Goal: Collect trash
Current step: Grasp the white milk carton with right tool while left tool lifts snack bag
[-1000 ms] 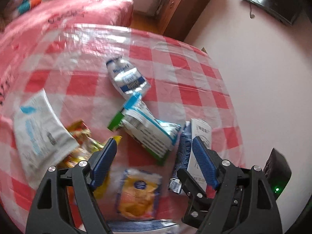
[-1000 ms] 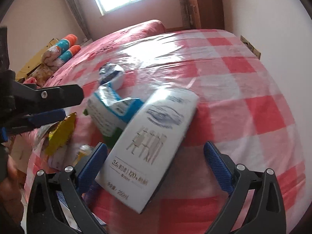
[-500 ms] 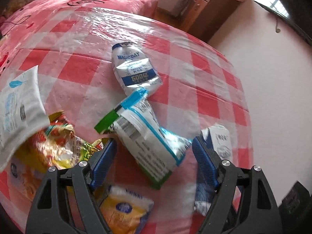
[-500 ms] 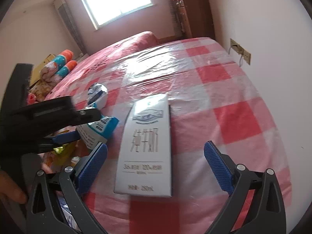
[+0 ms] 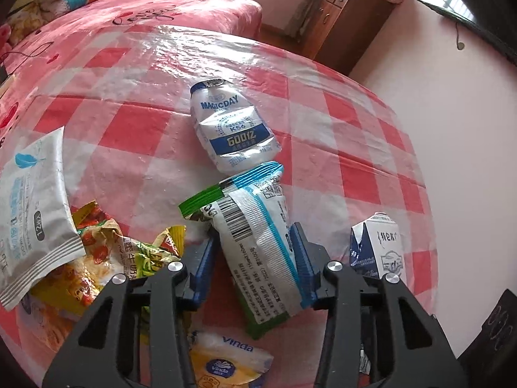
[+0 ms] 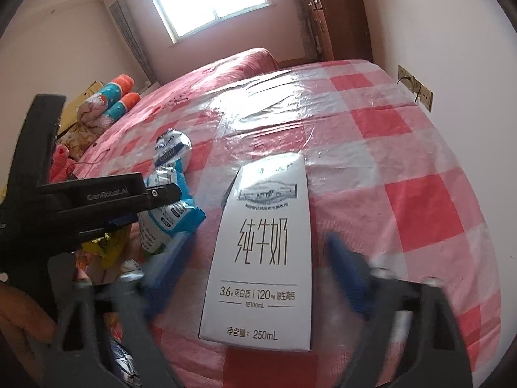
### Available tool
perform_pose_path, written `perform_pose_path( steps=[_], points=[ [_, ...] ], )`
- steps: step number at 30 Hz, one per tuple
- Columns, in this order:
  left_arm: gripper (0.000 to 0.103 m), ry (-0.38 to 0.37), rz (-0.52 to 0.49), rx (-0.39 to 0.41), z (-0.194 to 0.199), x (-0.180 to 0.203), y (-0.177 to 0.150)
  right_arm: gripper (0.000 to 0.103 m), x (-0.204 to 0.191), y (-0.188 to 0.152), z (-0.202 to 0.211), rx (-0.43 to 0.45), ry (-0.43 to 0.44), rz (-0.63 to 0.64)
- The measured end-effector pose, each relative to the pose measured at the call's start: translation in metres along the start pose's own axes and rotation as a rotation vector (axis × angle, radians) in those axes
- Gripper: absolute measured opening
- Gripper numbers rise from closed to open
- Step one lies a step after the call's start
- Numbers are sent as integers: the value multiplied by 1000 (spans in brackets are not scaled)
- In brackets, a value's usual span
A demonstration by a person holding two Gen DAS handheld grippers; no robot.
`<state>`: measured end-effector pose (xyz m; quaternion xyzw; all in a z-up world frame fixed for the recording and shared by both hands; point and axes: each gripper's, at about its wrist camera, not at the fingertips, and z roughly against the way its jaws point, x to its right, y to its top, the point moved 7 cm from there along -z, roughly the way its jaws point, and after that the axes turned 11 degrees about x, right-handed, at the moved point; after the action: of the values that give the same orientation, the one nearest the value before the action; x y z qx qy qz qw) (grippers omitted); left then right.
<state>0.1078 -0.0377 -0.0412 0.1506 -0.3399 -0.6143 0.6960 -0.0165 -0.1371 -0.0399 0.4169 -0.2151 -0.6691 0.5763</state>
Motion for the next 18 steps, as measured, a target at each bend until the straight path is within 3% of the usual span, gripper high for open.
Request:
perform_pose_path(
  steps=[1,6,18],
  points=[
    [45,-2,-2,3,-1,1,0,69,-1,0,0,1,9,-2],
    [41,-36,10,-7,2,-2,-1,61,4,1,0,1,11,-19],
    [39,-176,11,-21,47,-10,-14,57,3,2,0,5,28,-22]
  ],
)
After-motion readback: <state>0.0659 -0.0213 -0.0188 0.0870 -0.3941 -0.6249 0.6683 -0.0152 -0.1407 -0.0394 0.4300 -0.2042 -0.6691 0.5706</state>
